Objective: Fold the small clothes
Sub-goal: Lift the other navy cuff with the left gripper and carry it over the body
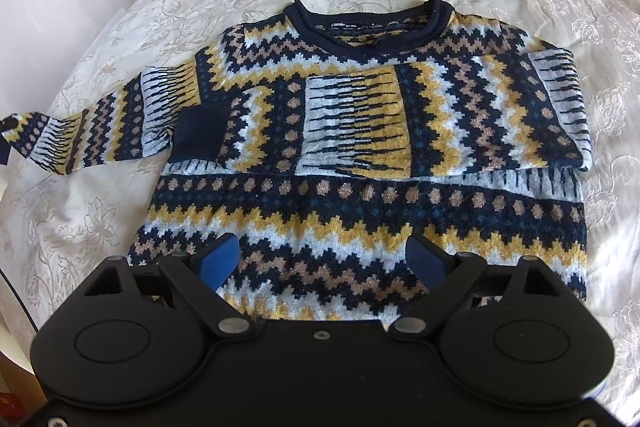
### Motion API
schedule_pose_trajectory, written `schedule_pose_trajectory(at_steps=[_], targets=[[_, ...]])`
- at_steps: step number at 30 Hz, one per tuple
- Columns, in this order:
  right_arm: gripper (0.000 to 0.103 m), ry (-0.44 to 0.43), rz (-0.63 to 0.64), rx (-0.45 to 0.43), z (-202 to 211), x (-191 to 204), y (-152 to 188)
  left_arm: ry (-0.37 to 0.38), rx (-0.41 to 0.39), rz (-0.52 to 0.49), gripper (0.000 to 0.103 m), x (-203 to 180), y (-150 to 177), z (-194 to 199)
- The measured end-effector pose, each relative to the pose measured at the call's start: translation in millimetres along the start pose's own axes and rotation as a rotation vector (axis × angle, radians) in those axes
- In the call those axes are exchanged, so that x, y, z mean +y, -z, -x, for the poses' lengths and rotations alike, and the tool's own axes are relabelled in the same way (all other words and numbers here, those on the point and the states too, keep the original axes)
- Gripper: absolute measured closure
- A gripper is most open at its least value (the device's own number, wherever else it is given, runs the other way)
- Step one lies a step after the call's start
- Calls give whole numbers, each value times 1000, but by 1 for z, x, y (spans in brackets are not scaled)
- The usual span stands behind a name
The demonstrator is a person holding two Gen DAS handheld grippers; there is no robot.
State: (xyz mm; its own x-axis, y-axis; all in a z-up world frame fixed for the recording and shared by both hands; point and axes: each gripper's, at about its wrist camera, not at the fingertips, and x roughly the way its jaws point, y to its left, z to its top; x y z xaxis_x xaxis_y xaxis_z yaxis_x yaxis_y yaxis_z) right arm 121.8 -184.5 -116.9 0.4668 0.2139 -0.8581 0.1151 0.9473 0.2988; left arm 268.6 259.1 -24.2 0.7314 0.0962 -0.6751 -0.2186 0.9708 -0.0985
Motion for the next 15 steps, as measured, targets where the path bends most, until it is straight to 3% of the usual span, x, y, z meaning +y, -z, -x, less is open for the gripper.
schedule_pose_trajectory(at_steps=[7,15], targets=[[12,-33,-9,-16,16,-32,7,201,-97,-97,98,-101,-5,69],[12,-49,-37,-39,38,-80,17,380,-65,-216,98,-232,44,87]])
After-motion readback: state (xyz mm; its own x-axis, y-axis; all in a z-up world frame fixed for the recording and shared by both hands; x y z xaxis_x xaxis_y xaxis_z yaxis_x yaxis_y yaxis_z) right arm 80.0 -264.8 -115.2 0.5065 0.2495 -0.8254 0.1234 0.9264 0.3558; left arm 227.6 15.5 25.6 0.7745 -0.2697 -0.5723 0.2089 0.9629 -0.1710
